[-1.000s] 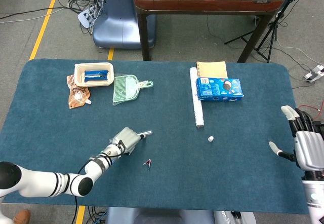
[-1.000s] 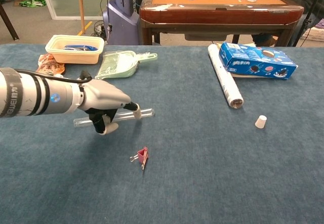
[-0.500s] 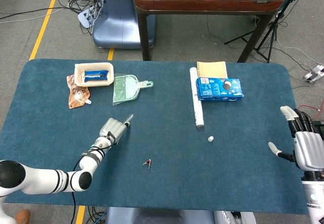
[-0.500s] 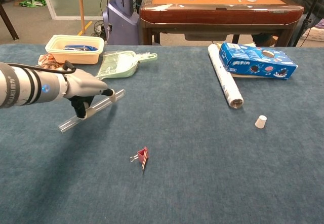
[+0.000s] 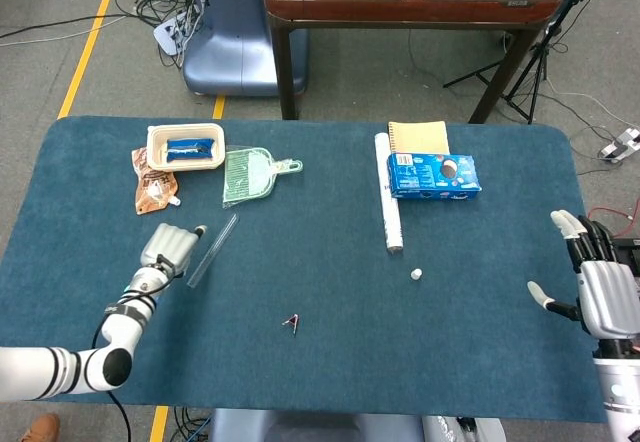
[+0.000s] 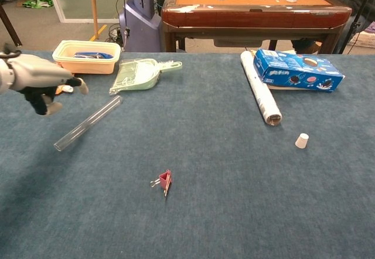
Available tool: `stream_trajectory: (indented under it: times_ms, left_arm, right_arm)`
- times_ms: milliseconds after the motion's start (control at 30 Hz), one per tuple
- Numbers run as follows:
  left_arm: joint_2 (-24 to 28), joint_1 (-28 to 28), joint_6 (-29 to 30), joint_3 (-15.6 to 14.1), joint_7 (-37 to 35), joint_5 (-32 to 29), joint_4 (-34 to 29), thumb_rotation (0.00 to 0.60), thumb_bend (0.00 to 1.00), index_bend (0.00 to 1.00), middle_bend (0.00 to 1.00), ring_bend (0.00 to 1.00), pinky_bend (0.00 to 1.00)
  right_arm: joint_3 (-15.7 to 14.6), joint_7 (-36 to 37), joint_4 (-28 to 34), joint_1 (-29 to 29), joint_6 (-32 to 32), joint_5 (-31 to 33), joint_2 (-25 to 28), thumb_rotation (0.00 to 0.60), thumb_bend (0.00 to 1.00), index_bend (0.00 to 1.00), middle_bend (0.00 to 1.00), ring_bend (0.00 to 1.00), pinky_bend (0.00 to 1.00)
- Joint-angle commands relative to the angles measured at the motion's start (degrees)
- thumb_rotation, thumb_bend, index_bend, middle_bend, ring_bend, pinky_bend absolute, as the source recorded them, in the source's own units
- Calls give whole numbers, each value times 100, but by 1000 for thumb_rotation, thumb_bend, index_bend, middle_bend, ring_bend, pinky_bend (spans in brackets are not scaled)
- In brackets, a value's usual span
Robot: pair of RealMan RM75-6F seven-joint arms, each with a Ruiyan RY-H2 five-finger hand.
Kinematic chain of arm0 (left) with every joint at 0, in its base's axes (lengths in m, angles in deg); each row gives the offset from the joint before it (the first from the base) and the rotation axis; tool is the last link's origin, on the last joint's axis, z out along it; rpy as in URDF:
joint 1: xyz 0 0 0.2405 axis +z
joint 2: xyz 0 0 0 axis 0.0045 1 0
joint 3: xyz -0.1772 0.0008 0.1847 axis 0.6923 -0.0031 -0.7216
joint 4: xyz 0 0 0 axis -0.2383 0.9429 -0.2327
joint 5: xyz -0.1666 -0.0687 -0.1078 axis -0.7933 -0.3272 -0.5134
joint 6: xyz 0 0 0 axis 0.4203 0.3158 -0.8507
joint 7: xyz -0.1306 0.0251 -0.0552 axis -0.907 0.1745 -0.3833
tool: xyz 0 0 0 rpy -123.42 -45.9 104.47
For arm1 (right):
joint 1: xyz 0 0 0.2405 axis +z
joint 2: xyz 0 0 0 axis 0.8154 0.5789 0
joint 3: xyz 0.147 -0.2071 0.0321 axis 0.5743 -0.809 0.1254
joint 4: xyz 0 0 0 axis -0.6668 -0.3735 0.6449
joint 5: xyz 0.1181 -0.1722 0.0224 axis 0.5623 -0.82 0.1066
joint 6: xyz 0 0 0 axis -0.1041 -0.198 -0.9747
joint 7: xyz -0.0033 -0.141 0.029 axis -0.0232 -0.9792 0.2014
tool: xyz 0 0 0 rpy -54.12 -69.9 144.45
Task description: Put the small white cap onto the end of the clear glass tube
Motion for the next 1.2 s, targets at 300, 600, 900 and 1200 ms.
stream_trajectory:
  times_ms: [300, 600, 900, 1200]
  left_arm:
    - [199, 328, -200, -401, 215, 30, -125, 600, 531, 154, 1000, 939, 812]
    - [-70, 311, -568, -306, 224, 35, 32, 600, 530, 165, 1000, 939, 812]
    - [-269, 231, -739, -222, 233, 10, 146, 600, 531, 169, 1000, 939, 812]
    - [-202, 82, -1382, 59, -283, 127, -105, 600, 531, 169, 1000, 939, 812]
  right_arm:
    - [-1, -93, 54, 51, -64, -8, -44, 600, 213, 56, 101, 12, 59]
    - [-17, -146, 74, 23, -62, 53, -31, 600, 213, 56, 101, 12, 59]
    - [-44, -100, 36, -9, -58, 56, -27, 600, 213, 56, 101, 12, 59]
    - [-53, -58, 11, -23, -52, 44, -41, 600, 214, 56, 101, 12, 59]
